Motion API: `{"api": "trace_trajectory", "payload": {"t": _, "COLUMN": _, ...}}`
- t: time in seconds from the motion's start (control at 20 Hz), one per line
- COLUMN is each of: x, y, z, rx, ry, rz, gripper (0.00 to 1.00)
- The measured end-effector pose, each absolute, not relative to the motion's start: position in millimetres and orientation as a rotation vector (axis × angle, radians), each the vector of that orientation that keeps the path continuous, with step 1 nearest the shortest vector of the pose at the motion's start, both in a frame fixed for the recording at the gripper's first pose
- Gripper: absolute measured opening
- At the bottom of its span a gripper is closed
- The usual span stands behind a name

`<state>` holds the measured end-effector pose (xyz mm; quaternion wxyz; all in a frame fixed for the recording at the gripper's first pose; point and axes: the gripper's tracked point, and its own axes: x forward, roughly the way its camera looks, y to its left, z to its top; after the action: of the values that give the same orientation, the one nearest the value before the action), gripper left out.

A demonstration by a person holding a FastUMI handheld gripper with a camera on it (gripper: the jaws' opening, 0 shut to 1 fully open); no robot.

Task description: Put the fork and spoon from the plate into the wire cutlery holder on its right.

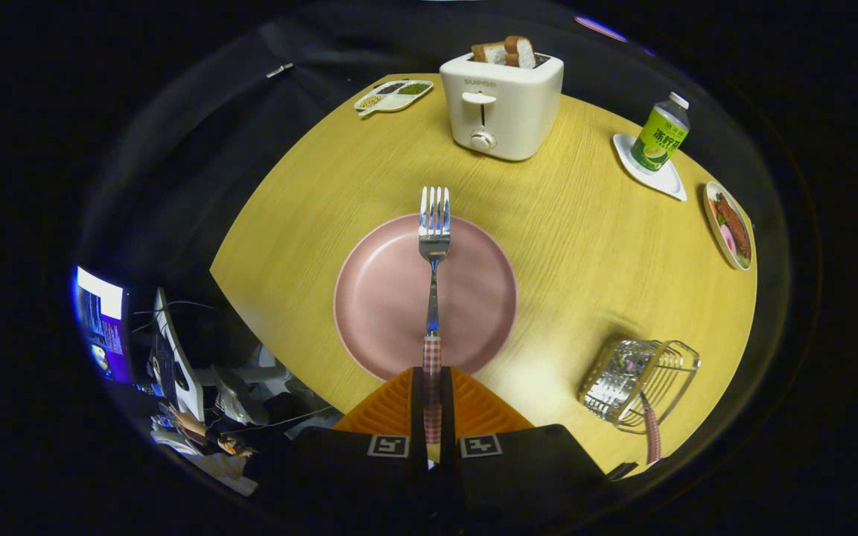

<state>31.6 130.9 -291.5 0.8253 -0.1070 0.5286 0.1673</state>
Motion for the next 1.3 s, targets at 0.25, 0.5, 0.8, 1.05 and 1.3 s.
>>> {"api": "trace_trajectory", "payload": {"t": 0.25, "x": 4, "y": 77, "z": -245, "rx": -0.248, "ry": 1.155, "rz": 0.372, "gripper": 0.1}}
{"api": "trace_trajectory", "payload": {"t": 0.5, "x": -15, "y": 11, "z": -220, "rx": -0.305, "ry": 1.255, "rz": 0.353, "gripper": 0.1}}
{"api": "trace_trajectory", "payload": {"t": 0.8, "x": -21, "y": -61, "z": -213, "rx": -0.343, "ry": 1.43, "rz": 0.301, "gripper": 0.1}}
{"api": "trace_trajectory", "payload": {"t": 1.05, "x": -19, "y": -85, "z": -223, "rx": -0.399, "ry": 1.59, "rz": 0.315, "gripper": 0.1}}
{"api": "trace_trajectory", "payload": {"t": 1.3, "x": -17, "y": -95, "z": -235, "rx": -0.435, "ry": 1.721, "rz": 0.333, "gripper": 0.1}}
